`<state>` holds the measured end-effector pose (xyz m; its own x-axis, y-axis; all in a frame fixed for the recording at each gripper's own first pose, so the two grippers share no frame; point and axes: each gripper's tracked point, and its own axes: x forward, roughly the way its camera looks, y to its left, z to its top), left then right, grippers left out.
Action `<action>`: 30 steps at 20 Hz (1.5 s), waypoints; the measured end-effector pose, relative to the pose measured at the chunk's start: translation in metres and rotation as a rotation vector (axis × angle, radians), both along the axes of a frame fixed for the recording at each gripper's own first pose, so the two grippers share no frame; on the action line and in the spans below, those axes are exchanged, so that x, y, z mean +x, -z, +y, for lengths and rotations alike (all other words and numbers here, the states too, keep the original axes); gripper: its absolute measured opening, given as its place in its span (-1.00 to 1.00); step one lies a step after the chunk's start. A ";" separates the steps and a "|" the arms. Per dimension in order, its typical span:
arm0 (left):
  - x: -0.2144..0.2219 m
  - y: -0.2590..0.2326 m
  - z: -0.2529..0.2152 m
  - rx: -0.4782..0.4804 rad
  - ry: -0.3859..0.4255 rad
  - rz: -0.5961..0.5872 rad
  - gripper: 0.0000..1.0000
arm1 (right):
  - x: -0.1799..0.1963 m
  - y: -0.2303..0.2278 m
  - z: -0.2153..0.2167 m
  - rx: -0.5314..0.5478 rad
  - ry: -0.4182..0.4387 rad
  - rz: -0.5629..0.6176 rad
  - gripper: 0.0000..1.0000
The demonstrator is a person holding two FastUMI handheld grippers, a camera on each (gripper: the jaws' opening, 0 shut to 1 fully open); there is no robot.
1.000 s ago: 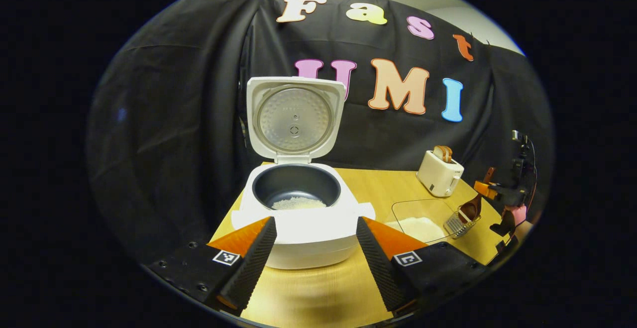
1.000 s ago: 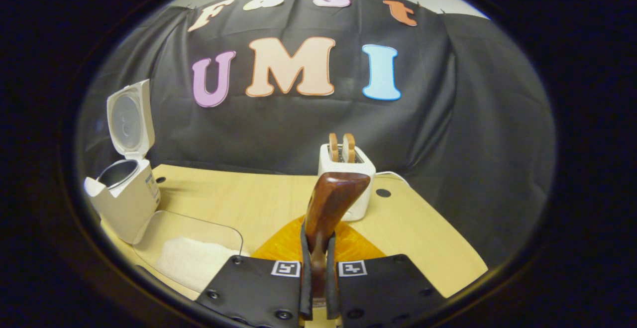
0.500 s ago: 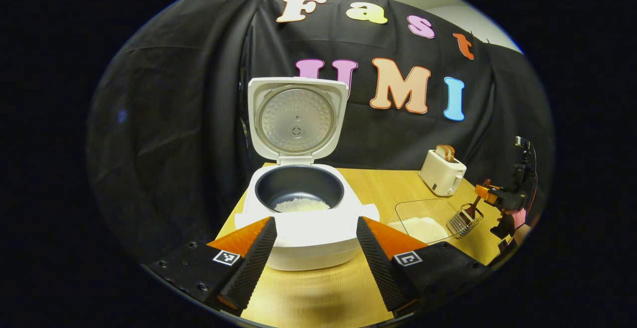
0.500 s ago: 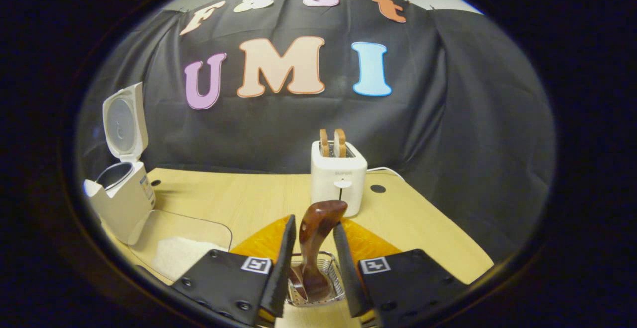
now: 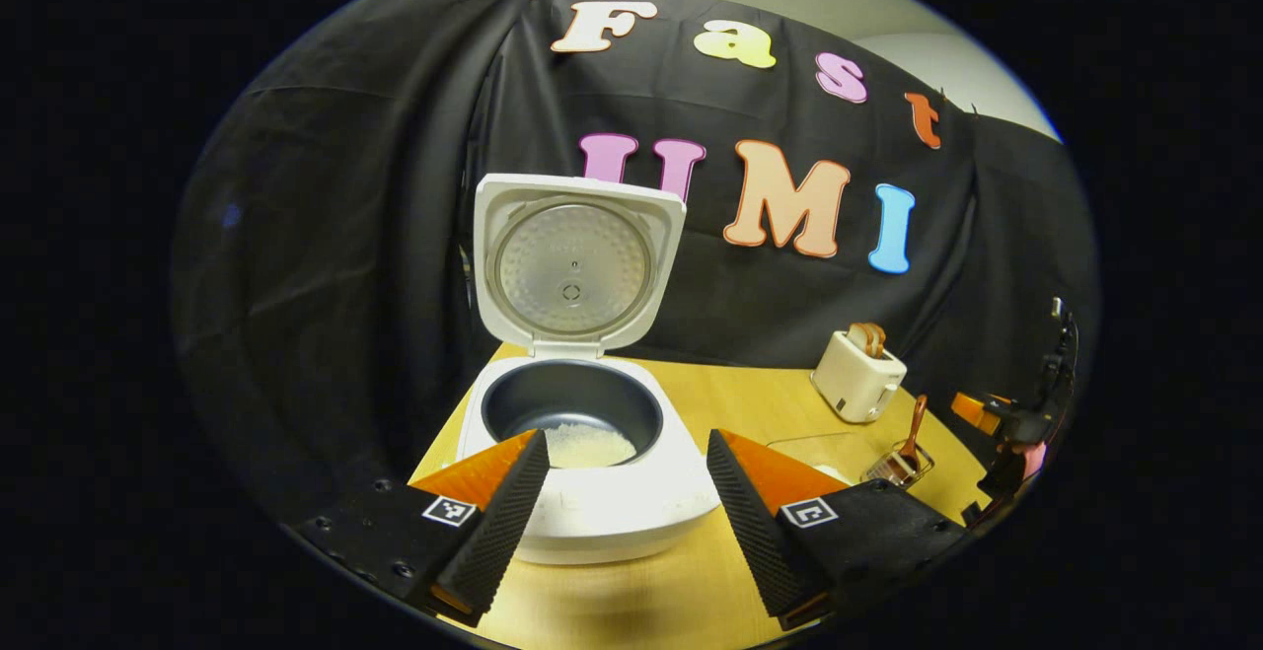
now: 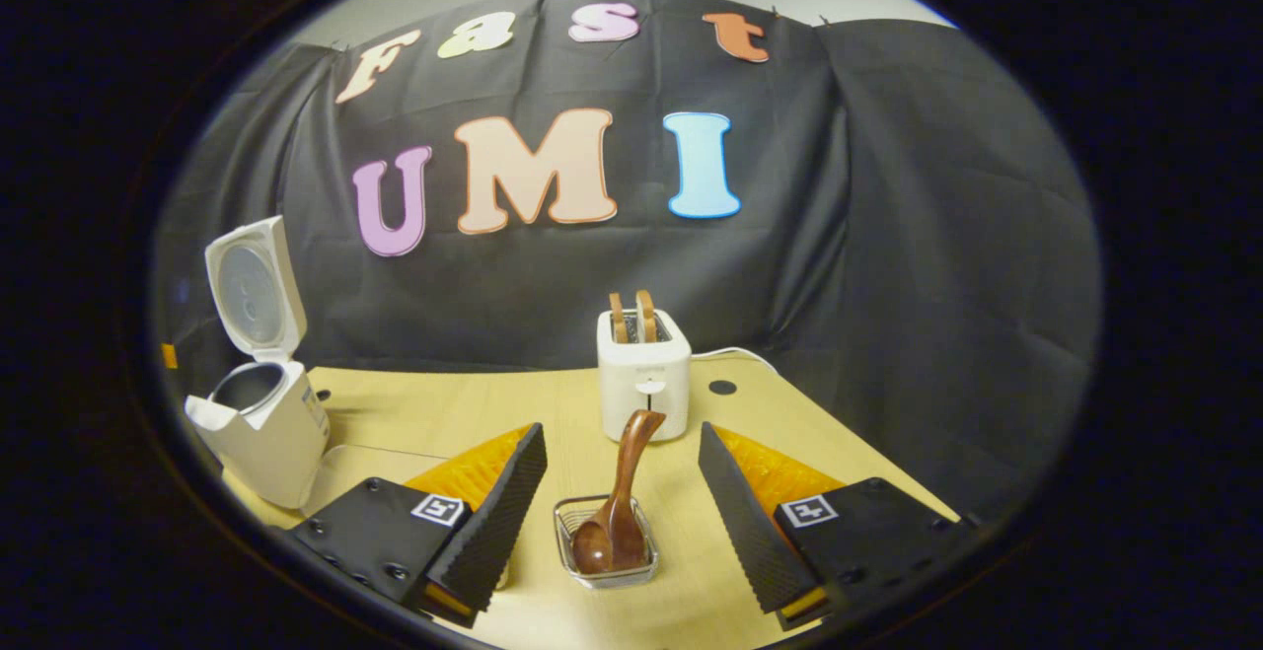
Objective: Close the left gripper, press the button to open the rice cooker; take a wooden spoon from the chopstick holder with the right hand, scoop a spoonful of rice and pour it into the rice cooker, then put the wooden spoon back into the chopstick holder.
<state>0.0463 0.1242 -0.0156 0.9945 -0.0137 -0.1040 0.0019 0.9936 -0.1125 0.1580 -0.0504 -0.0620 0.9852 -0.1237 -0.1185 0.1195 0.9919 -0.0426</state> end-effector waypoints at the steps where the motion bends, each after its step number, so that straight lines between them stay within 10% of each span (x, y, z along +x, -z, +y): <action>1: 0.005 -0.010 0.000 0.006 0.009 -0.014 0.91 | -0.007 -0.005 0.002 0.002 -0.002 -0.003 0.97; 20: 0.137 -0.241 0.083 0.050 -0.114 -0.339 0.77 | -0.112 -0.067 -0.020 0.002 0.141 -0.083 0.95; 30: 0.236 -0.221 0.093 0.086 -0.158 -0.199 0.84 | -0.160 -0.061 -0.040 -0.032 0.257 -0.050 0.98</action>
<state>0.2826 0.2173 0.2052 0.9846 0.1442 0.0993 -0.1407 0.9892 -0.0408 -0.0020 -0.0902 -0.0009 0.9254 -0.3739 -0.0619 0.3704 0.9268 -0.0615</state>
